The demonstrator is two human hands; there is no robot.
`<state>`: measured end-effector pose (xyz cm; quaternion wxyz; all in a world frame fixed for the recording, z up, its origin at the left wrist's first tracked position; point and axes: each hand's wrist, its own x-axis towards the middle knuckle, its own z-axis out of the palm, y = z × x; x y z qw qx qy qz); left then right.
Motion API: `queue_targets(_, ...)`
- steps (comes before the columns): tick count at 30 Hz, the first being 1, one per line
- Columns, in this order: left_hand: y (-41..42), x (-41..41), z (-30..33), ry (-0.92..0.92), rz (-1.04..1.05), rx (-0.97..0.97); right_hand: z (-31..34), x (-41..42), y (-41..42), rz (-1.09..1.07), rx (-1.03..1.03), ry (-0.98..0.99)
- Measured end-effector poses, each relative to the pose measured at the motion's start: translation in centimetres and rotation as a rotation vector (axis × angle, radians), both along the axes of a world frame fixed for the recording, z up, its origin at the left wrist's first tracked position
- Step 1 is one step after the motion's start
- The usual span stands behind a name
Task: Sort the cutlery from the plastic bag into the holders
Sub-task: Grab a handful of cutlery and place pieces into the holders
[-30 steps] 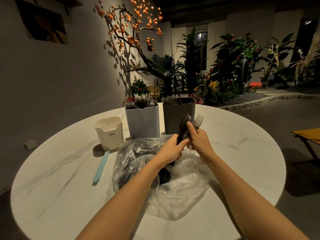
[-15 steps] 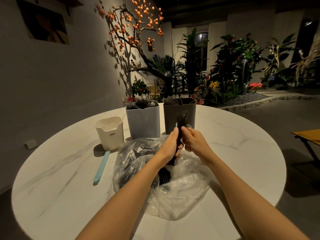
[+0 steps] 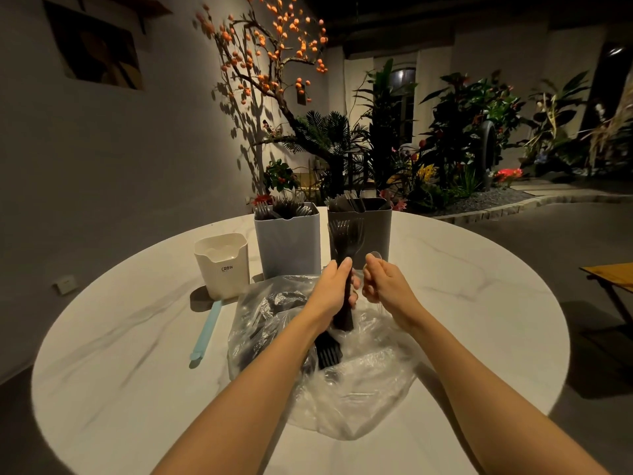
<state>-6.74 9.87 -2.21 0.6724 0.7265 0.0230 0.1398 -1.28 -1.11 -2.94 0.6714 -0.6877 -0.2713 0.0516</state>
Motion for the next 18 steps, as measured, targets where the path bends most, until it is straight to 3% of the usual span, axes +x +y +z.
queue_targets(9, 0.3, 0.4, 0.8, -0.025, 0.041, -0.105, 0.8, 0.3, 1.1, 0.071, 0.02, 0.044)
queue_targets(18, 1.9, 0.7, 2.8, -0.045, 0.118, -0.025, 2.8, 0.7, 2.2, 0.101, -0.042, 0.038)
